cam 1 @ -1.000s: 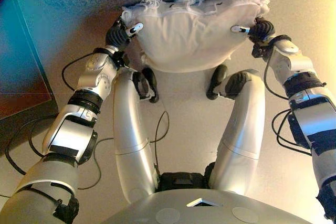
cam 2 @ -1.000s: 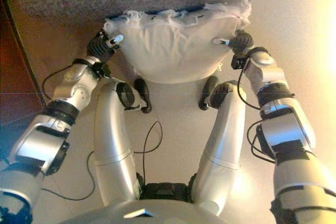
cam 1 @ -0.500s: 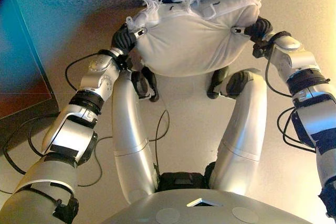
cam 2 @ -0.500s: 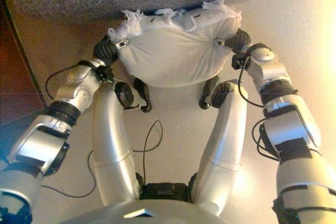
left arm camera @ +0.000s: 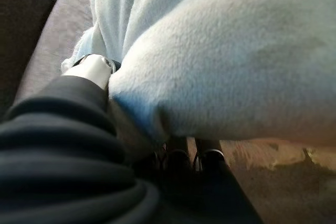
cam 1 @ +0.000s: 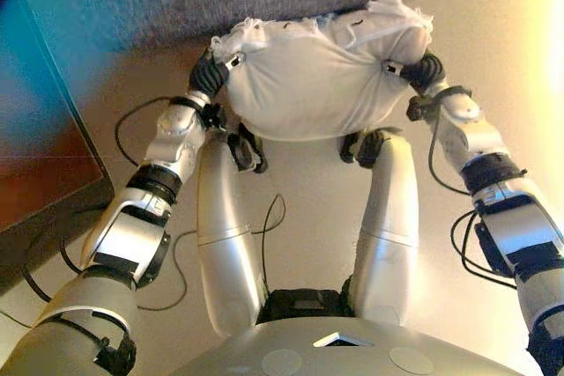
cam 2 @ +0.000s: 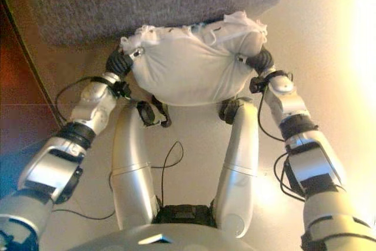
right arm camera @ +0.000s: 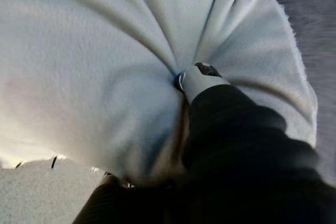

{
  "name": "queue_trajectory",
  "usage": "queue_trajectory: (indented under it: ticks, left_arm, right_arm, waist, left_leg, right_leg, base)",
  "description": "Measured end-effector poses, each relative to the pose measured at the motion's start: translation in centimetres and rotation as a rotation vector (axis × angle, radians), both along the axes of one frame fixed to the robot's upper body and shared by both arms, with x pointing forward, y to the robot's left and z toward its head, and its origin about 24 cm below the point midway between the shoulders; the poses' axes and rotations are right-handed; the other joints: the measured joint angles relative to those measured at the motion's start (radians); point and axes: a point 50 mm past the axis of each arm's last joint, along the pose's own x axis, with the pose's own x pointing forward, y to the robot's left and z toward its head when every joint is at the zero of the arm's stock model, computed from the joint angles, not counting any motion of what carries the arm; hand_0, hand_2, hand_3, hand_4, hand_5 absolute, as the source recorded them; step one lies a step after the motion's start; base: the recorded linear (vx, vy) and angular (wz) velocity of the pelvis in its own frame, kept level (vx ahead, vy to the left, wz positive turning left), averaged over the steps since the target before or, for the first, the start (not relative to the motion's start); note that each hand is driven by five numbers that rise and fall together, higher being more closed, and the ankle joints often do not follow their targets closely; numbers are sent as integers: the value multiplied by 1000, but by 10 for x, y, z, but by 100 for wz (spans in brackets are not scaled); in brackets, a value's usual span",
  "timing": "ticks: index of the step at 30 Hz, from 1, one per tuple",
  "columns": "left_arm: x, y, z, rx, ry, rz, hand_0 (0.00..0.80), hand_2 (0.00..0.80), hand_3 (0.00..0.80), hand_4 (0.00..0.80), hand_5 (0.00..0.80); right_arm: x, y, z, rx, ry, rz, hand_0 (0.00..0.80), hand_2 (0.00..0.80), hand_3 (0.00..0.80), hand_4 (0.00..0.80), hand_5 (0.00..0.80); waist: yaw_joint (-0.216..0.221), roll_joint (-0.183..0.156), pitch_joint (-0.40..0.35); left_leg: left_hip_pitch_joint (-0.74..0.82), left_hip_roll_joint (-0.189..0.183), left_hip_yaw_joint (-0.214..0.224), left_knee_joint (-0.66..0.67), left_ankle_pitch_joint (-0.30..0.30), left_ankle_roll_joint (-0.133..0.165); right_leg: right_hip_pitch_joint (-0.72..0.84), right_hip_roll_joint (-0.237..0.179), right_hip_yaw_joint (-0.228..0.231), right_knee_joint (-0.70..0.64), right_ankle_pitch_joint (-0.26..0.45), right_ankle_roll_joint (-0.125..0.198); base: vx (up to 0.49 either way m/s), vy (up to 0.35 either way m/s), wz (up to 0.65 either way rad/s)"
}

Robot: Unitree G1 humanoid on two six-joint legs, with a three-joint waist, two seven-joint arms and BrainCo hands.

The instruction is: Pick up the cushion and take it to the sofa

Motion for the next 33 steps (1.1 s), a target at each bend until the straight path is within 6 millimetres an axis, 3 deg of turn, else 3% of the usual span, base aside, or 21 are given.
queue_trajectory:
  ticks: [4,10,14,18,19,24,29,31,33]
  left_arm:
    - [-11,0,-15,-37,20,26,800,800,800,800,800]
    - [-35,5,-31,-100,29,45,800,800,800,800,800]
    - [-34,3,-16,-126,-28,37,800,800,800,800,800]
    - [-43,2,-28,-172,6,84,800,800,800,800,800]
    - [-47,1,-34,-186,21,96,800,800,800,800,800]
    - [-67,1,-56,-231,84,179,800,800,800,800,800]
    - [-88,-7,-80,-226,162,179,800,800,800,800,800]
    - [-94,-10,-88,-227,207,163,800,800,800,800,800]
    - [-99,-9,-95,-223,240,162,800,800,800,800,800]
  right_arm:
    - [-17,4,-22,34,-6,-27,800,800,800,800,800]
    - [-47,15,-56,99,37,-31,800,800,800,800,800]
    - [-47,15,-43,114,-19,-38,800,800,800,800,800]
    - [-52,17,-44,85,-30,-51,800,800,800,800,800]
    - [-55,19,-49,96,-17,-53,800,800,800,800,800]
    - [-72,28,-71,150,42,-55,800,800,800,800,800]
    - [-95,21,-96,124,127,-92,800,800,800,800,800]
    - [-103,18,-104,107,160,-111,800,800,800,800,800]
    - [-109,19,-111,111,191,-115,800,800,800,800,800]
  waist:
    - [-5,-11,0]
    - [1,-42,-16]
    - [7,-57,-29]
    - [26,-58,-30]
    - [31,-60,-39]
    - [31,-56,-141]
    - [38,-26,-236]
    - [53,-4,-286]
    - [56,9,-340]
  left_leg:
    - [195,-30,30,-183,48,-14]
    - [527,-89,23,-489,138,-56]
    - [620,-102,-5,-628,209,-81]
    - [763,-89,-12,-745,247,-108]
    - [800,-84,-31,-771,252,-114]
    - [905,-65,-40,-833,261,-128]
    - [1023,-83,-36,-909,260,-126]
    - [1082,-104,-32,-973,273,-111]
    - [1115,-121,-33,-1009,288,-121]
  right_leg:
    - [187,-1,-17,-169,36,8]
    - [497,-5,-59,-385,65,15]
    - [586,1,-109,-466,80,-4]
    - [711,38,-123,-544,95,-18]
    - [745,53,-126,-564,96,-21]
    - [844,86,-147,-600,72,-37]
    - [963,73,-178,-627,41,-33]
    - [1021,71,-181,-684,64,-10]
    - [1052,66,-183,-734,86,8]
  base:
    - [193,-88,5]
    - [189,-128,14]
    - [75,-156,20]
    - [153,-167,-8]
    - [200,-117,-12]
    - [216,-32,-2]
    - [244,104,18]
    - [162,146,4]
    - [122,135,4]
